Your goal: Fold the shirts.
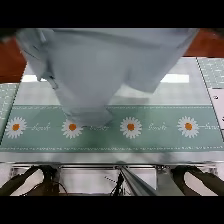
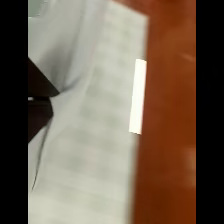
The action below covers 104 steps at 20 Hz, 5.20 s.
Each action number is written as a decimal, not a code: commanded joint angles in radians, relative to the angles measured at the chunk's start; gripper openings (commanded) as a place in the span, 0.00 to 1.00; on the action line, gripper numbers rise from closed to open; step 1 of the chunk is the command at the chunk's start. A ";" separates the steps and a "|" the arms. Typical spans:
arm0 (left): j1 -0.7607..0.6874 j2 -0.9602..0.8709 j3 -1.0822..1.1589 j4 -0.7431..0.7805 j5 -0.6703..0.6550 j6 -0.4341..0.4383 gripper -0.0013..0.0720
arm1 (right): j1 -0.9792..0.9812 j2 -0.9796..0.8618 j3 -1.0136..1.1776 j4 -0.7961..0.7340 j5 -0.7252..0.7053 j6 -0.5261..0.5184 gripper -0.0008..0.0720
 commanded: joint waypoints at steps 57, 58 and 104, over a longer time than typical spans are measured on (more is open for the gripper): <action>0.216 -0.203 -0.850 0.423 -0.051 -0.085 0.97 | -0.351 0.202 -1.151 -0.072 -0.106 -0.038 0.87; 0.239 -0.204 -0.888 0.413 -0.047 -0.085 0.97 | -0.350 0.241 -1.203 -0.055 -0.092 -0.040 0.87; -0.038 -0.231 -0.961 0.292 0.115 0.086 0.04 | -0.233 -0.185 -1.083 0.124 -0.198 -0.117 0.05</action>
